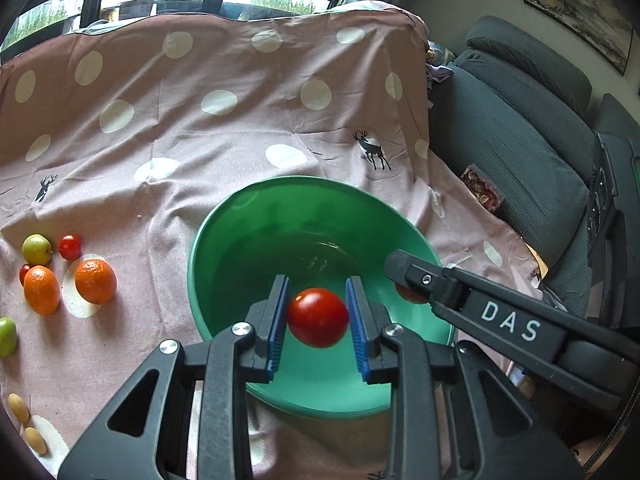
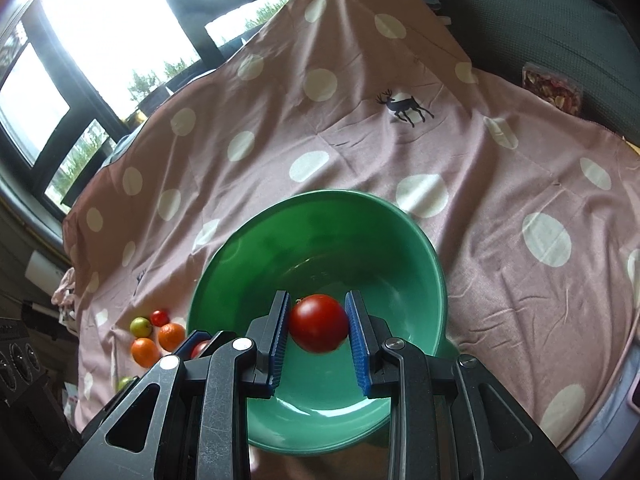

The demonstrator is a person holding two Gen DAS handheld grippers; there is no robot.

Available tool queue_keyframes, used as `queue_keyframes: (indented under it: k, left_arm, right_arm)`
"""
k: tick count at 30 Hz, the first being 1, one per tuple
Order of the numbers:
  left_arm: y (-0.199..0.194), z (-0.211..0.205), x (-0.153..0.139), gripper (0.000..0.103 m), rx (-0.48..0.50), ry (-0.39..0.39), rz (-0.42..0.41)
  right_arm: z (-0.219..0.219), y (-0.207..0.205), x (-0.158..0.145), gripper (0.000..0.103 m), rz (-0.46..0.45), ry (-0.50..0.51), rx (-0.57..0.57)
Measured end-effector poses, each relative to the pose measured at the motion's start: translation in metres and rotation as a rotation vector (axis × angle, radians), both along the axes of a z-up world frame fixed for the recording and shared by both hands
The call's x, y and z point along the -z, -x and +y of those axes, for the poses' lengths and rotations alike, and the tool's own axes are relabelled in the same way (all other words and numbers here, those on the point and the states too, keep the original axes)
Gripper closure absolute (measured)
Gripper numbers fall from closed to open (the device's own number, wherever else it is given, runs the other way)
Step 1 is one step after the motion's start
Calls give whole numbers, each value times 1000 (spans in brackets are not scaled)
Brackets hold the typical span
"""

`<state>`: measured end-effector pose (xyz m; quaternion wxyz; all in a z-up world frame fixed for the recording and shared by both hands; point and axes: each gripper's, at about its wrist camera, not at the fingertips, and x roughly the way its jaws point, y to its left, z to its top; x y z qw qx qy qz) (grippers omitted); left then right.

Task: Organize fruits
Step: 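Carry the held red tomato with the right tool over the green bowl, then open the right gripper to drop the tomato into the bowl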

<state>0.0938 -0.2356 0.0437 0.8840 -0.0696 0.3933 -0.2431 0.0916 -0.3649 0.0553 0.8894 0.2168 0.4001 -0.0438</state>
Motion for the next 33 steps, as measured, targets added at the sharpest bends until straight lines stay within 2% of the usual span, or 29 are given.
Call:
queue_keyframes:
  k: [18,20,23,25,26,29,33]
  left_arm:
    - [-1,0,9,75,-4,-5,21]
    - [1,2,7,73,-3,-14,19]
    - [7,12,0,60,-18,-11,-2]
    - [12,24,-5,51,-39,2,-18]
    - [14,31,-8,49,-51,8,-23]
    - [21,55,-18,41,-95,25,-37]
    - [31,94,-28,35,-171,19,-58]
  right_arm:
    - [0,-7,11,73,57,26,14]
    - [-1,-7,11,73,57,27,17]
    - [-1,-5,9,73,48,22,16]
    - [0,-4,6,62,39,21,16]
    - [1,-3,5,54,31,20,16]
    - [4,0,-1,49,3,23,14]
    - [12,1,-7,37,-19,31,1]
